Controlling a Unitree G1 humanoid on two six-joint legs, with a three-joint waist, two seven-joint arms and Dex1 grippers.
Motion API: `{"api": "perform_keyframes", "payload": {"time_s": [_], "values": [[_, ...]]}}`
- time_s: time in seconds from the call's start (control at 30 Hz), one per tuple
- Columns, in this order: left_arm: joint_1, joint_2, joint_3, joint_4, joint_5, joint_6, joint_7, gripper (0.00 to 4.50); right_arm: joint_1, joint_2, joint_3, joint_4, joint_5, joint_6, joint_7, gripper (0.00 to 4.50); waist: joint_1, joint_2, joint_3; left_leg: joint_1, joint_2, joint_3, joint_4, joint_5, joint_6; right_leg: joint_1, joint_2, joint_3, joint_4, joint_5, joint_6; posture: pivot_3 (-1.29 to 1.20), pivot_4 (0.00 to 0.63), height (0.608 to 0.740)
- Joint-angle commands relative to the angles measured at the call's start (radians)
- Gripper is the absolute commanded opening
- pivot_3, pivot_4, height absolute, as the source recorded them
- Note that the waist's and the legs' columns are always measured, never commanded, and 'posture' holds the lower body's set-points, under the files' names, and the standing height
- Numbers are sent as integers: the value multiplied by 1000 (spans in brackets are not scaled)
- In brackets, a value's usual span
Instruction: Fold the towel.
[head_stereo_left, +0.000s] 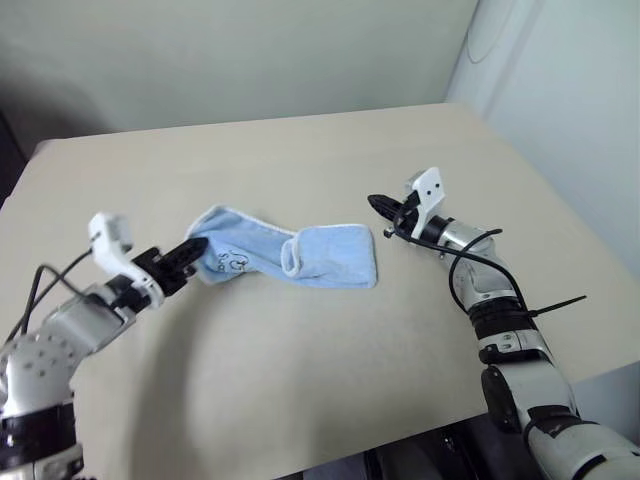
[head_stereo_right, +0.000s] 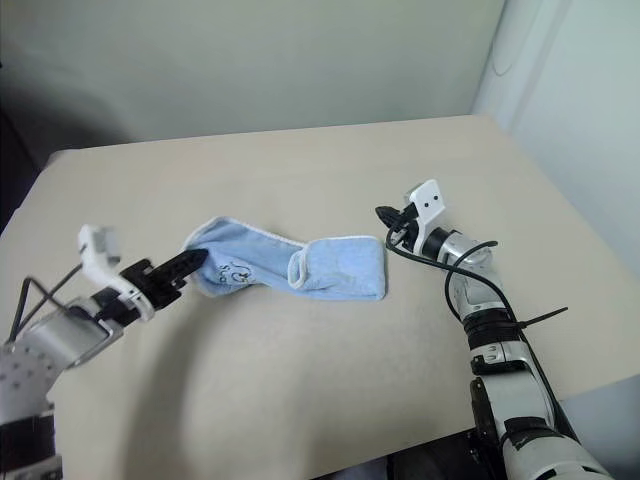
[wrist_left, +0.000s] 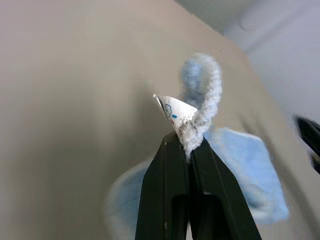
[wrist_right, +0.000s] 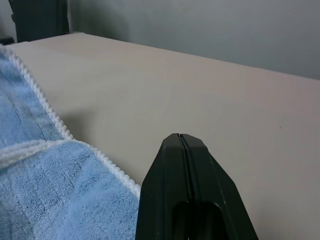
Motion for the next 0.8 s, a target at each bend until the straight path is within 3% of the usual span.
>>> {"api": "perform_keyframes", "payload": {"time_s": [0.03,0.23,0.3,0.4,0.5,0.67,0.8], "values": [[-148,31,-165,-76,67,60,-135,28,-25,-7,-18,-5,-1,-28,-16,0,0,-1,0,0,0,0,1,0,0,0,0,0,0,0,0,0,150,740],[-492,-76,-434,28,218,128,-280,28,-18,-9,-24,-2,-1,-35,-41,0,-6,-1,1,-8,-2,-3,9,0,0,-4,-1,0,-2,2,4,0,150,740],[-550,-110,-481,66,268,138,-312,28,-11,-8,-25,-10,-1,-34,-52,0,-8,-1,1,-10,-1,-4,11,0,0,-6,-1,1,-2,3,6,0,150,740],[-634,-147,-685,119,452,72,-457,28,-3,-11,-59,-17,-2,-46,-128,0,-12,-1,1,-12,-2,-6,11,0,0,-9,-2,2,-2,4,7,0,150,740],[-662,-194,-807,212,594,0,-557,28,1,-23,-98,-18,5,-47,-189,0,-12,-1,1,-13,-4,-10,13,0,0,-11,-3,4,-4,5,10,0,150,740],[-659,-235,-889,320,758,-89,-667,28,48,-34,-106,-83,12,-28,-208,0,-14,-1,1,-14,-9,-22,12,0,1,-12,-3,5,-4,6,11,0,150,740],[-648,-274,-873,362,821,-95,-691,28,69,-36,-111,-112,16,-13,-215,0,-12,-1,1,-14,-13,-26,12,0,1,-12,-4,5,-4,6,12,0,150,740]]}}
